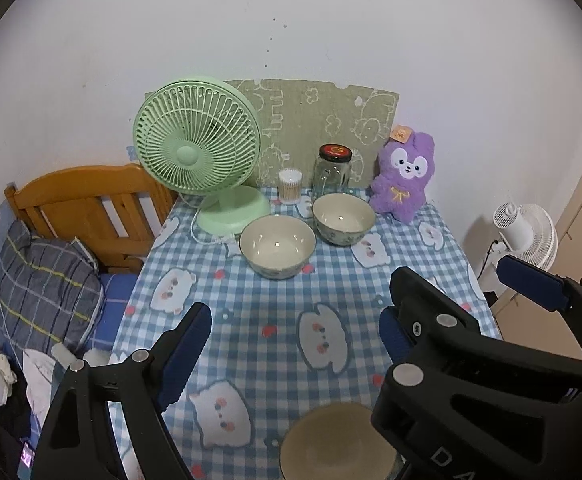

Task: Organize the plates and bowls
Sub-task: 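Withdraw both tools and move toward the cream bowl by the fan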

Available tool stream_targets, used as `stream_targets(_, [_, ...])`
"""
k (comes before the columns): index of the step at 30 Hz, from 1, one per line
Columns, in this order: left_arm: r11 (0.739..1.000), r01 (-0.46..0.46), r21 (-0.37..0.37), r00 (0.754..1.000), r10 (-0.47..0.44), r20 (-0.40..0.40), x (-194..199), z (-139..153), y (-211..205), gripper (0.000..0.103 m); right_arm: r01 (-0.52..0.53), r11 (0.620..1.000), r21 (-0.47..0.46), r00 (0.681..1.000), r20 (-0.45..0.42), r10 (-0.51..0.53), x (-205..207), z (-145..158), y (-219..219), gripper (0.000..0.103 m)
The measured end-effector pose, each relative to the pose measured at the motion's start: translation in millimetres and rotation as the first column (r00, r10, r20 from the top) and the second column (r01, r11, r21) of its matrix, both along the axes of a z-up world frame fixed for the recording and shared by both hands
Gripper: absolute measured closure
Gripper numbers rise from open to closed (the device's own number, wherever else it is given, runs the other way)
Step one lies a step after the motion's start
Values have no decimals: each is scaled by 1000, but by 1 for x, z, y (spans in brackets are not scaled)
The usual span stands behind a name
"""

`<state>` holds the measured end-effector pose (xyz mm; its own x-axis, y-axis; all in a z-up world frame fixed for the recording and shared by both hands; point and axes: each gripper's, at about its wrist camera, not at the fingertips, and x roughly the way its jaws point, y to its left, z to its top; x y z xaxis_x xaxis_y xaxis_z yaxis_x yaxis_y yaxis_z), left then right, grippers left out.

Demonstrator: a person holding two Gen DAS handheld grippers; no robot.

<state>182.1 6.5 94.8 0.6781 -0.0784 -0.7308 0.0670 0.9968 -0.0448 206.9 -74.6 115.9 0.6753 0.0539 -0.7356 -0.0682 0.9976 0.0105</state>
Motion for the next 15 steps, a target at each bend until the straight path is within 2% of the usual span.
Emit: stream_targets(15, [1000,7,27,1000,-7,-11,75,-16,19,16,14,1000,0,1000,-11,-14,78,-19,20,18])
